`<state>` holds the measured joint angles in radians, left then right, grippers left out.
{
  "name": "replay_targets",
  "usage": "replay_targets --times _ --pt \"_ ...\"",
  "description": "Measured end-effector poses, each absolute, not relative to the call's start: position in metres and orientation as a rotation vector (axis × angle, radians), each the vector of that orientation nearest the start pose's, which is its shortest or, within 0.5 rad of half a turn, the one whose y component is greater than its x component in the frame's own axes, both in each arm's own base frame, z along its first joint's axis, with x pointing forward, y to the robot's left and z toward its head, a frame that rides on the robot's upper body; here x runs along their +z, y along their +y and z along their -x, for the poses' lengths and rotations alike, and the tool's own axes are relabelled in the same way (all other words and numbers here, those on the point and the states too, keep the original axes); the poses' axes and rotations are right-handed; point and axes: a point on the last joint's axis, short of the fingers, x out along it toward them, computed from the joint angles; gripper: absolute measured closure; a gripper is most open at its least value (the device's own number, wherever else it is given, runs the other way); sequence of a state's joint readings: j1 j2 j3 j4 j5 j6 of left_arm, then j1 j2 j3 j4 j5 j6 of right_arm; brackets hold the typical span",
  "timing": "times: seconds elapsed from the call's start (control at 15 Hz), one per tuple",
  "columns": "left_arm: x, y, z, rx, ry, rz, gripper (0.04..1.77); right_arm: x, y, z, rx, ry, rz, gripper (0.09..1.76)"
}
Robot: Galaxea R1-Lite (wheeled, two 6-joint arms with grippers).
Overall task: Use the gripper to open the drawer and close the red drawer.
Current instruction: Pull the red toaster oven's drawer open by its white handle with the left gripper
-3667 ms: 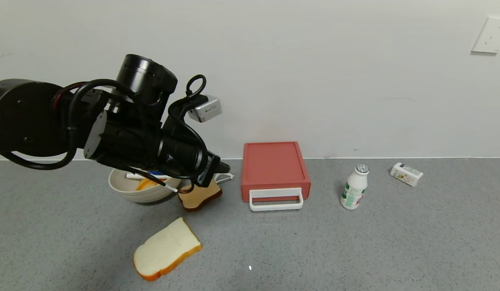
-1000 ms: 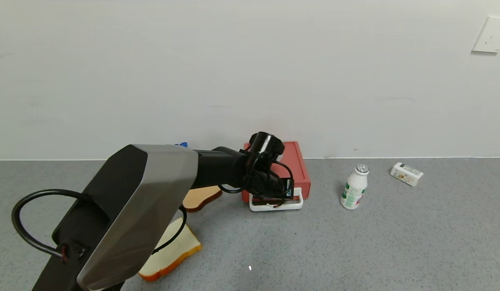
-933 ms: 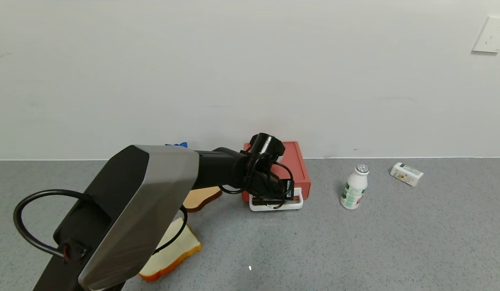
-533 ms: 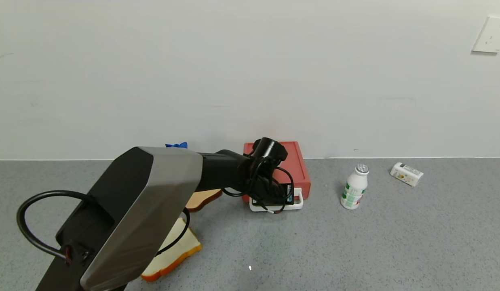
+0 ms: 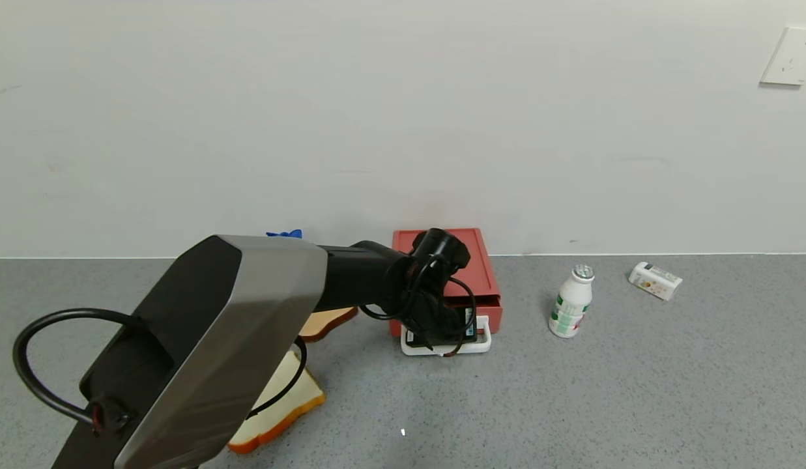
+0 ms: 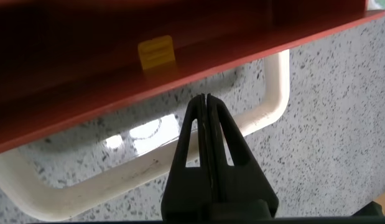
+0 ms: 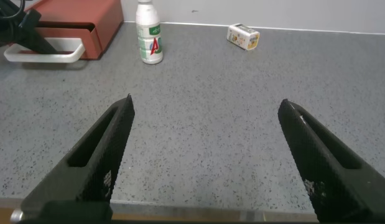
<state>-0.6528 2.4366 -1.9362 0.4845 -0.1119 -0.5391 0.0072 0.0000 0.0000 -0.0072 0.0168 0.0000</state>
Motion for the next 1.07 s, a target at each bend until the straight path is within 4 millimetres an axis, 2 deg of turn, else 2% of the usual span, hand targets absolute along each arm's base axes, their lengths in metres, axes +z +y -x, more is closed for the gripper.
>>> replay_targets --times 1.07 --pt "0.102 -0.303 -0.311 -0.374 1.218 0.192 1.7 0.076 0.0 0.023 0.023 -0.007 0.0 0.15"
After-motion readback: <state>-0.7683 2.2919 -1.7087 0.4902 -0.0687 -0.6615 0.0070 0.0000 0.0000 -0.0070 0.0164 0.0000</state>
